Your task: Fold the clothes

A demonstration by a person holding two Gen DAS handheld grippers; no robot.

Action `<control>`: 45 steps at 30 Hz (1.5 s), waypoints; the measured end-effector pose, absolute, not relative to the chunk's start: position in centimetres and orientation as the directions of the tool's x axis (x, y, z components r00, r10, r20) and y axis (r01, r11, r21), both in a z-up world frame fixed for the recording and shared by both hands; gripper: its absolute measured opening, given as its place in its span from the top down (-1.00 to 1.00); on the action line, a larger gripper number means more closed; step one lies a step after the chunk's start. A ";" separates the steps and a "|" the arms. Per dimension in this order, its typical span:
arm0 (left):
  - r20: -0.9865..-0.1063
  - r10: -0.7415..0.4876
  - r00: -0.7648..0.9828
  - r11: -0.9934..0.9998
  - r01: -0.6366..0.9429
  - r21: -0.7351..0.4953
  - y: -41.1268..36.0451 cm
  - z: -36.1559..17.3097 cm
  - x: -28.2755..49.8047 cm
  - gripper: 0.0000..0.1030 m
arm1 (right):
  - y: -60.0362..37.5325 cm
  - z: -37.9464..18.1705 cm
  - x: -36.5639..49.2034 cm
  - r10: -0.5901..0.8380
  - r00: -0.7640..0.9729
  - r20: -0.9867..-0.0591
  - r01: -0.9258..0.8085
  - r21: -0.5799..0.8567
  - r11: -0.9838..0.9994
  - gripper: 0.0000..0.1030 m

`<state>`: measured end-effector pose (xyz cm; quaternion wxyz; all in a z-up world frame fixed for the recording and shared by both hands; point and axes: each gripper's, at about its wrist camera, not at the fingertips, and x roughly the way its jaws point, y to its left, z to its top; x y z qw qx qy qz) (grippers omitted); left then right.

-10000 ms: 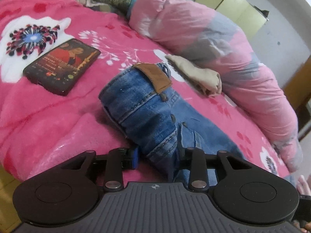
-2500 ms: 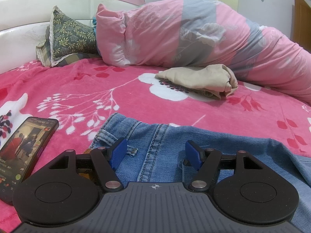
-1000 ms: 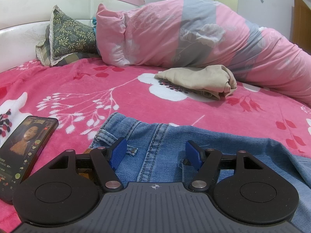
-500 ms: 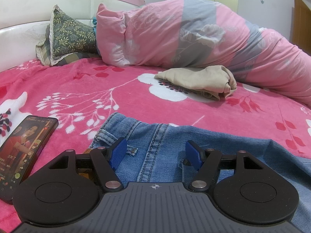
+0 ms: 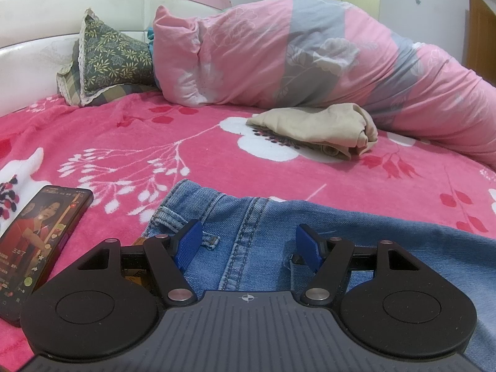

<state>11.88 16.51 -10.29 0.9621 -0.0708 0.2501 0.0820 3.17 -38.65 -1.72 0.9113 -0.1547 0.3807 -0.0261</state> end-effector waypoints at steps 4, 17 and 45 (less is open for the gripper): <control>-0.493 0.122 0.861 0.977 -0.193 -0.095 16.5 -10.3 11.9 -0.31 | -39.3 0.8 2.6 -0.187 0.751 -0.634 -0.055 -0.343 0.938 -0.20; -0.487 0.115 0.866 0.975 -0.192 -0.110 16.7 -10.2 11.8 -0.31 | -27.2 -0.2 9.1 0.260 0.766 -0.588 -0.422 -0.155 0.893 -0.14; -0.458 0.042 0.888 0.950 -0.177 -0.257 18.4 -9.9 11.6 -0.32 | -25.8 -9.1 24.7 0.505 0.345 -0.791 -0.521 0.286 0.804 0.29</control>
